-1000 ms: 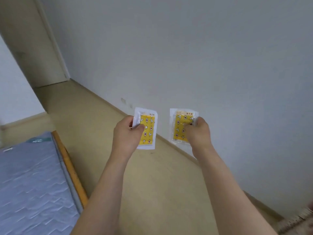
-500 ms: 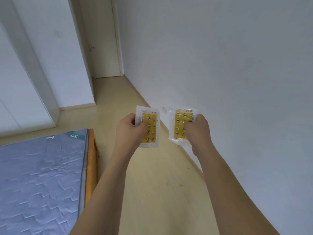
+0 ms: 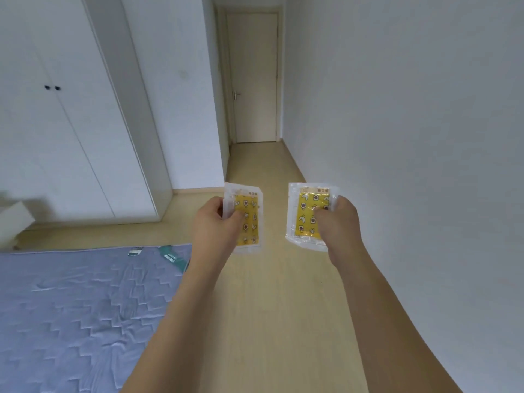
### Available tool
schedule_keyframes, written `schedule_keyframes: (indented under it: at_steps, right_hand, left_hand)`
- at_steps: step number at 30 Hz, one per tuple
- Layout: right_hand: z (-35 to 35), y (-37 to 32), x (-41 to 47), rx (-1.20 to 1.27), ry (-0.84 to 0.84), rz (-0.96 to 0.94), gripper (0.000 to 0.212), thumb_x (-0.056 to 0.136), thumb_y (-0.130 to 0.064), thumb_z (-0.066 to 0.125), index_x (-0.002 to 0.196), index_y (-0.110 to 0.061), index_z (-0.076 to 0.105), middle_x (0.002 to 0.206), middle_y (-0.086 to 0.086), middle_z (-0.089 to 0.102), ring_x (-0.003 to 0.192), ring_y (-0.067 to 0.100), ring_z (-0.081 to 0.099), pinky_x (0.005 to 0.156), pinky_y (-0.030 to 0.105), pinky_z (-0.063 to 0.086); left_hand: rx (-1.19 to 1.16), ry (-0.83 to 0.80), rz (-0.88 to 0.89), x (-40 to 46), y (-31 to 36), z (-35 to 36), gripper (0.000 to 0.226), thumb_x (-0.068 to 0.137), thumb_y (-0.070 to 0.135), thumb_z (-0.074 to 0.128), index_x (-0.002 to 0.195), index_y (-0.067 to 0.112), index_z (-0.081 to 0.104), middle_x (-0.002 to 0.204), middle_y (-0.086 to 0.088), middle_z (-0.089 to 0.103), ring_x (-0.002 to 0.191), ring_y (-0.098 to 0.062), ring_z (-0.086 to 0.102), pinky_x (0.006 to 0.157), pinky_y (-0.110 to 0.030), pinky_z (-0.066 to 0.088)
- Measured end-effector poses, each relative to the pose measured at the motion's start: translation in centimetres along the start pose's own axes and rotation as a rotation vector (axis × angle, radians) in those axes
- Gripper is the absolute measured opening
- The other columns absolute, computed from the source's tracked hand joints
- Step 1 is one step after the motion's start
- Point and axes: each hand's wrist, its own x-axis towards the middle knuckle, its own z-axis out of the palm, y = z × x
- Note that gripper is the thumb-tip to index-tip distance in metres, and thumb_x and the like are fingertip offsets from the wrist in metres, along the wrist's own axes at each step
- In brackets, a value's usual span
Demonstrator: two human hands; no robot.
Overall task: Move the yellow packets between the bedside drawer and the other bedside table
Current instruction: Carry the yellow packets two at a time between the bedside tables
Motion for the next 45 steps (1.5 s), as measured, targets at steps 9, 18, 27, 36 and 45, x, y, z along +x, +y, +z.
schedule_keyframes:
  at_steps: [9, 18, 27, 36, 45]
  right_hand:
    - [13.9, -3.7, 21.4, 0.089, -0.214, -0.067, 0.021, 0.082, -0.004, 0.053, 0.089, -0.025, 0.054, 0.089, -0.004, 0.064, 0.085, 0.021, 0.067, 0.075, 0.041, 0.058]
    - [27.8, -2.9, 41.3, 0.046, -0.293, -0.092, 0.024, 0.084, -0.003, 0.045, 0.095, -0.022, 0.056, 0.094, -0.001, 0.064, 0.087, 0.022, 0.066, 0.078, 0.044, 0.058]
    - [43.2, -7.2, 61.7, -0.039, -0.315, -0.162, 0.025, 0.083, -0.007, 0.043, 0.096, -0.024, 0.056, 0.095, -0.001, 0.064, 0.086, 0.022, 0.066, 0.077, 0.047, 0.058]
    - [64.6, -6.2, 76.8, -0.004, -0.457, -0.141, 0.023, 0.079, -0.009, 0.042, 0.095, -0.018, 0.056, 0.095, 0.007, 0.064, 0.087, 0.03, 0.065, 0.077, 0.046, 0.057]
    - [94.4, -12.4, 80.9, 0.011, -0.884, -0.184, 0.02, 0.082, -0.001, 0.04, 0.082, -0.02, 0.047, 0.078, -0.004, 0.051, 0.07, 0.018, 0.052, 0.063, 0.031, 0.044]
  left_hand:
    - [0.177, 0.193, -0.04, 20.9, -1.4, 5.7, 0.012, 0.081, 0.012, 0.059, 0.077, 0.015, 0.048, 0.067, 0.002, 0.052, 0.055, -0.013, 0.047, 0.045, -0.024, 0.038]
    - [0.089, 0.25, -0.109, 41.8, -8.5, 11.8, 0.008, 0.083, 0.012, 0.059, 0.084, 0.019, 0.055, 0.077, 0.004, 0.063, 0.064, -0.012, 0.062, 0.047, -0.023, 0.044]
    - [-0.019, 0.34, -0.117, 67.2, -13.0, 16.4, 0.012, 0.085, 0.007, 0.057, 0.085, 0.019, 0.056, 0.076, 0.004, 0.061, 0.059, -0.009, 0.056, 0.039, -0.01, 0.038]
    - [0.103, 0.433, -0.171, 88.4, -23.6, 15.3, 0.004, 0.083, 0.01, 0.057, 0.084, 0.013, 0.054, 0.071, 0.003, 0.058, 0.058, -0.014, 0.055, 0.045, -0.024, 0.046]
    - [0.228, 0.771, -0.271, 104.8, -31.6, 0.7, 0.005, 0.084, 0.013, 0.056, 0.089, 0.016, 0.056, 0.08, -0.002, 0.064, 0.07, -0.022, 0.061, 0.059, -0.038, 0.054]
